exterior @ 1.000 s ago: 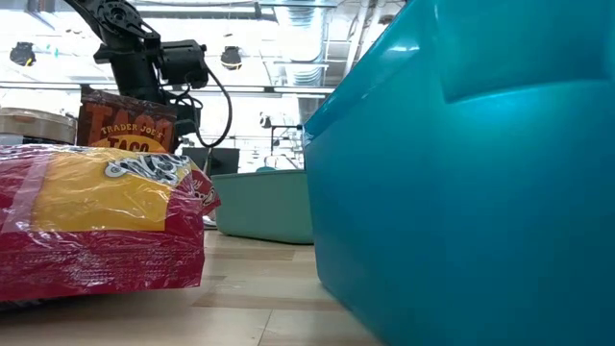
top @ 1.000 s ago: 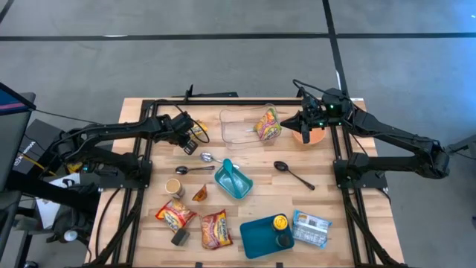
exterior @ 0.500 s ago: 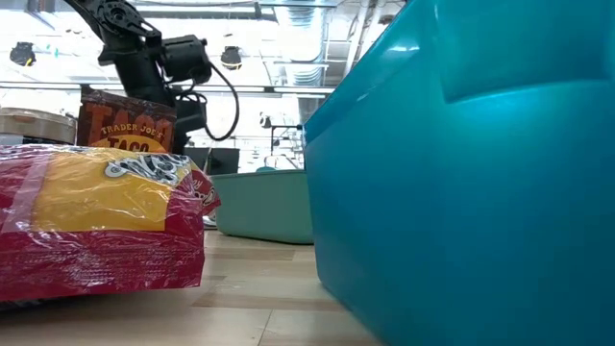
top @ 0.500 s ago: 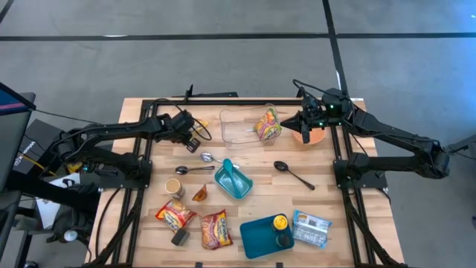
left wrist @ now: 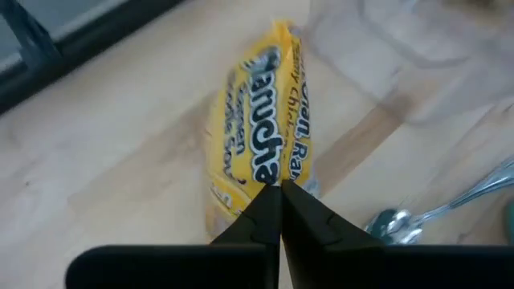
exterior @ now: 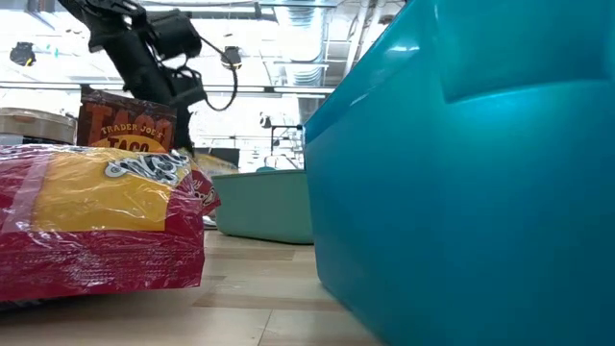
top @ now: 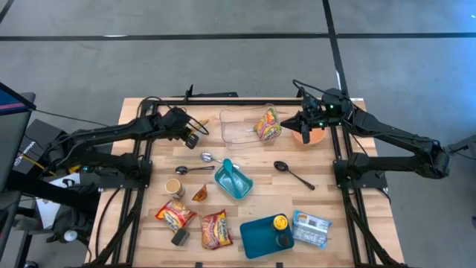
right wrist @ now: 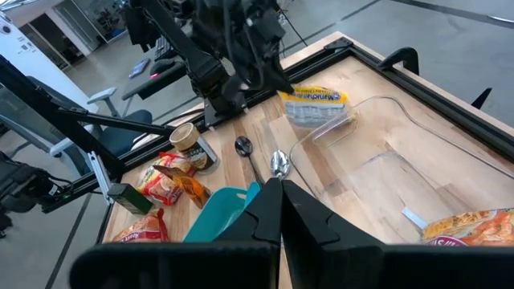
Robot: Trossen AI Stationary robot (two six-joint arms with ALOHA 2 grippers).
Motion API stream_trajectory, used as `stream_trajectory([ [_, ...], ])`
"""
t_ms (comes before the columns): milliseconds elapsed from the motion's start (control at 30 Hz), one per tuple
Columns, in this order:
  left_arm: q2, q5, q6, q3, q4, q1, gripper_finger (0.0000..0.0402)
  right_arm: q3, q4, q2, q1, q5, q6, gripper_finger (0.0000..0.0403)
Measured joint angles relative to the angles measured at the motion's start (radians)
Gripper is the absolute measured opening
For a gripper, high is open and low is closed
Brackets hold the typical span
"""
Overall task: Pick & Place Food Item
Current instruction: Put the yellow noodle pack into the transparent bin
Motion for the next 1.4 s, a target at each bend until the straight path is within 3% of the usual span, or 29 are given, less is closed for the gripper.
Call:
stream_trajectory([
  [467, -0.154, 0.014, -0.026, 0.0, 0.18, 0.0, 0.0, 0.0, 0.001, 0.0, 0.0, 0.0, -0.016, 0.0],
  [733, -0.173, 0.19, -0.023, 0.0, 0.297, 0.0, 0.0, 0.0, 0.001, 0.0, -0.001, 0.008, -0.051, 0.0],
  [1000, -0.171, 0.353, -0.026, 0.0, 0.564, -0.031, 0.0, 0.0, 0.011, 0.0, -0.001, 0.023, -0.153, 0.0],
  [1400, -0.118, 0.358, -0.026, 0.0, 0.844, -0.159, 0.0, 0.0, 0.069, 0.0, -0.002, 0.124, -0.158, 0.0],
])
